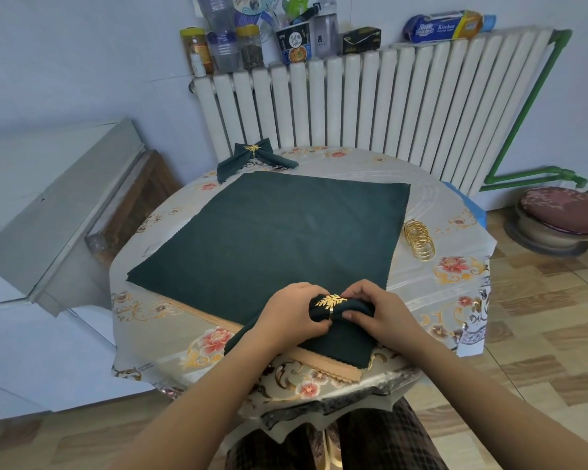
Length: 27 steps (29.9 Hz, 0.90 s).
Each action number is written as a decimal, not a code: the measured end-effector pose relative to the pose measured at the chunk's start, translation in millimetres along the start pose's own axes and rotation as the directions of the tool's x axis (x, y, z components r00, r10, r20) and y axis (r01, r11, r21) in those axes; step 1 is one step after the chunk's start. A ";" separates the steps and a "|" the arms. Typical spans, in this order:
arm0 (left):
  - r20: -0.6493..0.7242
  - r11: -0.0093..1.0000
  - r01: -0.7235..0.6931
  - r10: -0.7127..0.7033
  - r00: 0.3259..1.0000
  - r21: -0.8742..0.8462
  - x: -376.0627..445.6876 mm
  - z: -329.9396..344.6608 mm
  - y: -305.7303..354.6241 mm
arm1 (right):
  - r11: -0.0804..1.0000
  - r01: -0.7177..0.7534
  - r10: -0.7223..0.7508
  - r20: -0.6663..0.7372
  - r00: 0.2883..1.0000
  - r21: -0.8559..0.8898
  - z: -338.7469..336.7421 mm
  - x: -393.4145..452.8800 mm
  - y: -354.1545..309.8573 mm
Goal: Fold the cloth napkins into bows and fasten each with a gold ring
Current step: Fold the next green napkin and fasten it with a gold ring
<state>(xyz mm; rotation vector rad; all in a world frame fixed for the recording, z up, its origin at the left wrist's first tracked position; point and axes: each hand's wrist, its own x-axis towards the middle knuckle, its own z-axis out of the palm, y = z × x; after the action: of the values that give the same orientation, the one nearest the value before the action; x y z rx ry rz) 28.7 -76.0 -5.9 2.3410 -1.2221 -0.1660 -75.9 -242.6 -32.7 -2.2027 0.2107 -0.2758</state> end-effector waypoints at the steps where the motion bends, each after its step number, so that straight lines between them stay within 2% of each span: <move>1: -0.003 0.999 0.008 -0.008 1.000 -0.033 -1.7 0.7 -0.5 | 1.000 0.000 0.000 -0.002 1.000 0.000 0.4 -0.2 0.1; 5: -0.041 0.996 0.006 -0.010 0.999 -0.085 -3.7 6.2 0.5 | 1.000 0.003 -0.003 -0.013 1.000 -0.005 0.1 -0.5 -1.2; 7: -0.039 0.979 0.043 -0.052 0.998 -0.200 -3.7 5.3 -0.4 | 1.000 0.007 -0.007 -0.017 1.000 -0.006 0.1 -0.6 -1.1; 9: -0.118 0.964 -0.005 -0.028 0.993 -0.266 -4.9 4.0 -5.5 | 1.000 0.019 -0.019 -0.018 1.000 -0.010 0.2 -0.9 -0.5; 11: -0.223 0.972 -0.095 0.046 0.974 -0.214 -9.3 4.0 -15.3 | 1.000 0.028 -0.028 -0.014 0.999 -0.010 0.6 -0.9 0.7; 13: -0.260 0.975 -0.128 0.079 0.962 -0.179 -14.6 4.5 -22.3 | 0.999 0.039 -0.040 -0.012 0.999 -0.014 1.2 -1.2 0.4; 15: -0.253 0.974 -0.119 0.068 0.965 -0.195 -16.3 3.8 -25.1 | 0.998 0.053 -0.054 -0.008 0.999 -0.027 1.5 -1.7 -0.3; 18: -0.214 0.962 -0.033 -0.027 0.976 -0.271 -15.0 1.4 -22.7 | 0.997 0.060 -0.060 -0.001 0.998 -0.037 0.8 -3.2 -0.9; 27: -0.042 0.991 0.030 -0.036 0.998 -0.127 -22.7 2.5 -25.0 | 0.996 0.067 -0.068 -0.005 0.998 -0.061 1.9 -2.9 0.3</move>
<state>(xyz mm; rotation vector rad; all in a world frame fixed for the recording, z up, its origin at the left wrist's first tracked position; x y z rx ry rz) 33.0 -46.8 -22.6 2.2444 -1.1187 -0.1962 -78.1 -240.6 -34.4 -2.2719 0.1507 -0.3189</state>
